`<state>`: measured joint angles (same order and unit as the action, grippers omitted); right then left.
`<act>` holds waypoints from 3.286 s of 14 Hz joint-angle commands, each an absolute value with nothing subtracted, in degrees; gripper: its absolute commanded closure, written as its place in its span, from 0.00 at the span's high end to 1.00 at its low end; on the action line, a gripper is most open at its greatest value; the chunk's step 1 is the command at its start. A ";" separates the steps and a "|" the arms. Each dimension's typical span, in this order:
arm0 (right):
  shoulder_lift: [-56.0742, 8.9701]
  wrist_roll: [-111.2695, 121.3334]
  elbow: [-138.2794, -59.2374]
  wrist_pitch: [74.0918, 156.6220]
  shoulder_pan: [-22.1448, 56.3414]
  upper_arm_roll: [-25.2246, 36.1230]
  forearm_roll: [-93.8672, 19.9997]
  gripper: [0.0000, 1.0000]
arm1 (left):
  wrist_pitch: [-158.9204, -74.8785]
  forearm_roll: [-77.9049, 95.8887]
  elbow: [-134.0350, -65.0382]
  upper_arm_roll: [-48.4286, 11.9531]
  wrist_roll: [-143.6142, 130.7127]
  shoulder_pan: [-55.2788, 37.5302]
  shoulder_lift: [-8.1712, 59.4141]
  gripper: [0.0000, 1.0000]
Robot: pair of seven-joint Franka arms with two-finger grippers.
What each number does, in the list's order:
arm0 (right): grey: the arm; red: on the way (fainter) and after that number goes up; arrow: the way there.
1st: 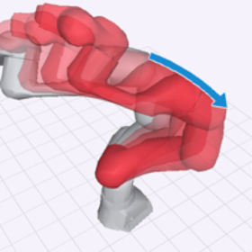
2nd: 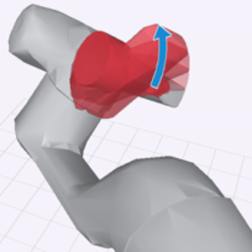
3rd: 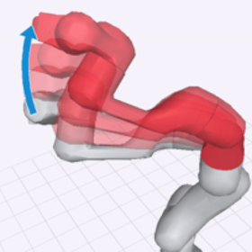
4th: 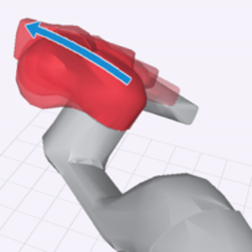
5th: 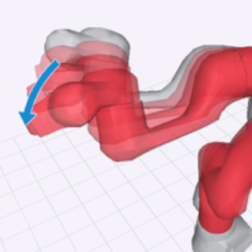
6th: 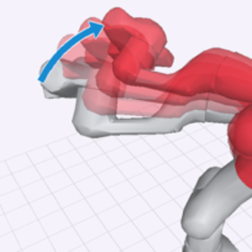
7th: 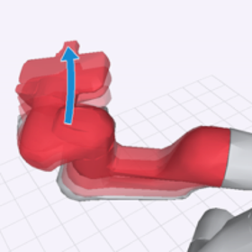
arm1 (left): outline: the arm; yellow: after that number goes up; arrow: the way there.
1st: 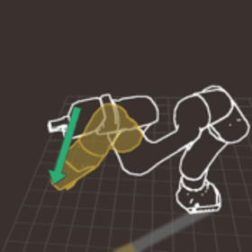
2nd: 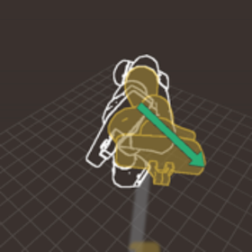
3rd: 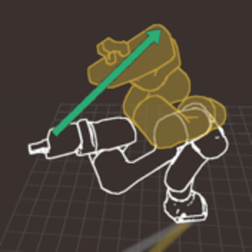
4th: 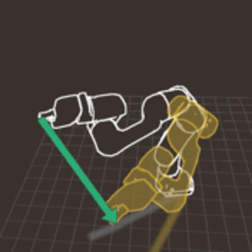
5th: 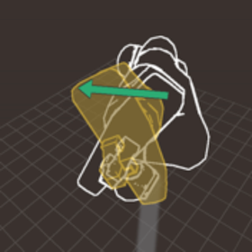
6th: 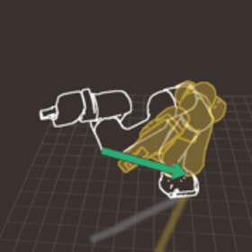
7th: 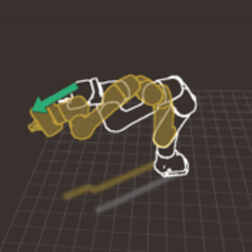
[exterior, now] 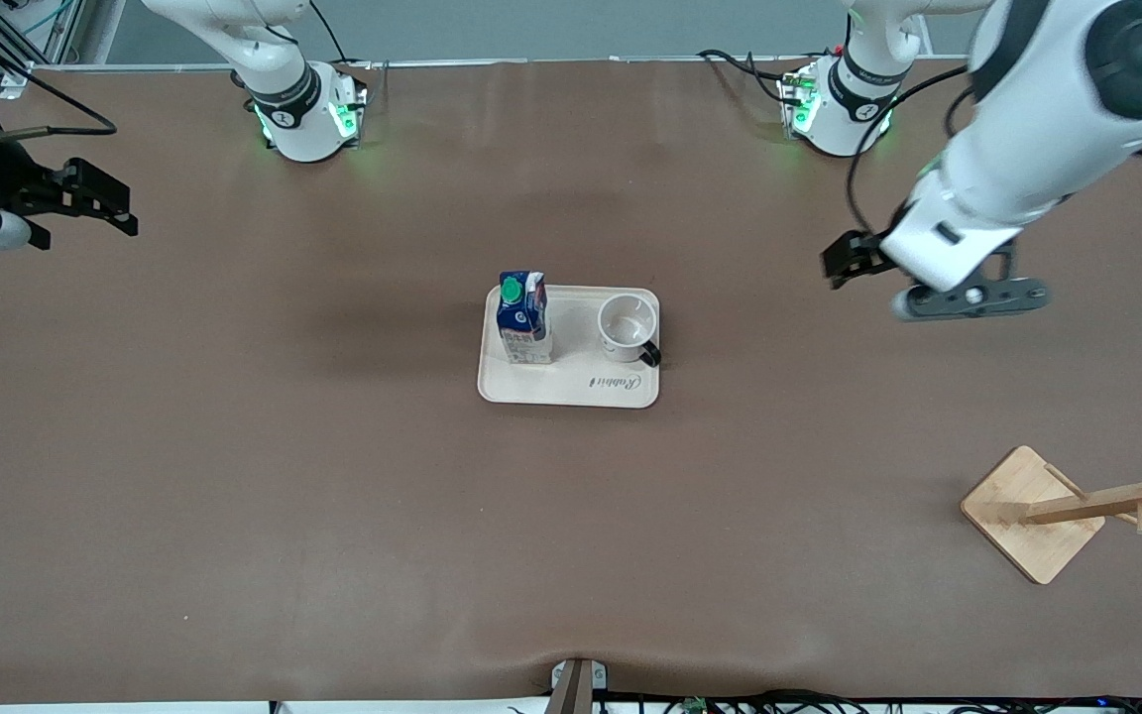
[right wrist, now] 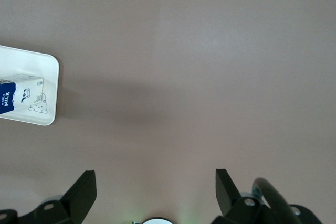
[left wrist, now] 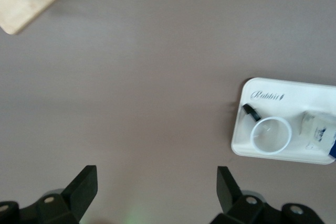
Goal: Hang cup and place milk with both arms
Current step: 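Lower the left gripper onto the white mug's rim, then close the left gripper on the white mug's rim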
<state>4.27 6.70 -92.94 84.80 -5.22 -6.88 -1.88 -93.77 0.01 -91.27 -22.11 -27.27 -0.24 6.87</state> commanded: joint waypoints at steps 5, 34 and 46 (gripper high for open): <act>4.39 7.38 -92.64 84.20 -5.98 -7.21 -2.81 1.00 | -99.67 0.00 -97.82 -23.20 -45.86 -7.29 9.57 1.00; 4.13 7.12 -92.72 83.58 -6.94 -7.29 -3.69 1.00 | -132.63 -5.01 -109.51 -23.55 -79.01 -18.98 29.00 0.59; 4.13 7.12 -92.72 83.50 -7.21 -7.21 -4.83 1.00 | -130.70 -5.10 -107.06 -23.55 -78.14 -19.60 27.52 0.00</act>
<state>4.05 6.70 -92.94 84.08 -6.17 -6.79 -3.73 -132.28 -3.70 -108.59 -23.64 -77.24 -19.62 29.83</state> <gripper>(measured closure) 0.000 0.930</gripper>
